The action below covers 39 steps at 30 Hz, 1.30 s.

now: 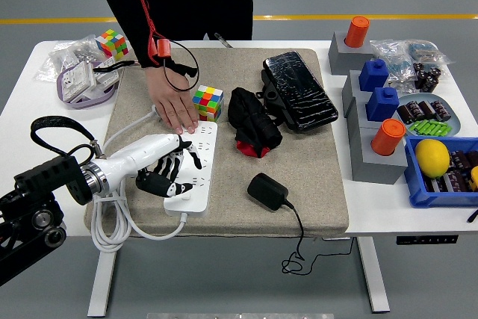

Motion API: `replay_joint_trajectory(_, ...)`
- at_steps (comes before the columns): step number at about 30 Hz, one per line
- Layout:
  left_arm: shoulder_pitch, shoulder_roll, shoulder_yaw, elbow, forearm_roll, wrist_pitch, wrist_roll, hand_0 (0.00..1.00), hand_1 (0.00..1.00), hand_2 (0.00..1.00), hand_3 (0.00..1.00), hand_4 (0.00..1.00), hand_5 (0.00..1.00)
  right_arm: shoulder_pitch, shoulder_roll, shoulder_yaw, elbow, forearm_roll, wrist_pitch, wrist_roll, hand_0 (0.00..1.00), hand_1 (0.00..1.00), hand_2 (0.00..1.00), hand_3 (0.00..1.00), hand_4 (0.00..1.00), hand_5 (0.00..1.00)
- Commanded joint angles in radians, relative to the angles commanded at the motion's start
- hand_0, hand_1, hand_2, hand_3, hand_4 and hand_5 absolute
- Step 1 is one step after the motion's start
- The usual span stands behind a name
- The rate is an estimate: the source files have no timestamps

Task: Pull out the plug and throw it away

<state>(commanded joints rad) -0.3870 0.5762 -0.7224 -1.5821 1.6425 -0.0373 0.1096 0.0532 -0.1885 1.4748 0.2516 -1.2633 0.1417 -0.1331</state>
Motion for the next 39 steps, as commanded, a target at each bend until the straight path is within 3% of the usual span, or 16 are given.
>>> replay_joint_trajectory(1,0.000,-0.001,0.002,0.005,0.001,-0.003,0.005,0.034,0.017,0.098,0.549,0.604,0.002,0.000,0.000,-0.001,0.001,0.001,0.000,0.000,0.642,0.678,0.686,0.608,0.998,0.490)
replay_joint_trajectory(2,0.001,-0.002,0.005,0.010,0.001,-0.008,0.013,0.027,0.010,0.080,0.572,0.518,0.002,0.001,0.000,-0.002,0.002,0.002,-0.001,0.001,0.641,0.679,0.687,0.608,0.998,0.490)
replay_joint_trajectory(8,0.008,0.008,0.013,0.008,0.000,-0.060,0.073,0.026,0.007,0.075,0.580,0.512,0.002,-0.002,0.000,0.001,0.001,0.001,-0.001,0.000,0.641,0.678,0.687,0.608,0.998,0.489)
replay_joint_trajectory(14,0.024,0.025,-0.003,-0.038,-0.014,-0.100,0.110,0.025,0.006,0.071,0.571,0.507,0.002,-0.009,0.001,0.008,-0.002,-0.003,0.000,-0.001,0.641,0.678,0.687,0.608,0.998,0.488)
replay_joint_trajectory(18,0.024,0.028,-0.003,-0.050,-0.017,-0.108,0.118,0.025,0.006,0.071,0.571,0.507,0.002,-0.008,0.002,0.011,-0.001,-0.003,0.000,0.000,0.641,0.678,0.687,0.608,0.998,0.488)
replay_joint_trajectory(29,0.006,0.007,0.034,0.006,-0.014,-0.109,0.126,0.023,0.003,0.068,0.577,0.500,0.002,-0.006,0.004,0.010,0.000,-0.002,0.000,0.000,0.641,0.678,0.688,0.608,0.998,0.488)
replay_joint_trajectory(39,0.000,0.004,0.047,0.020,-0.015,-0.118,0.137,0.023,0.002,0.066,0.585,0.492,0.002,-0.006,0.005,0.011,-0.001,-0.002,0.000,0.000,0.641,0.678,0.688,0.608,0.998,0.488)
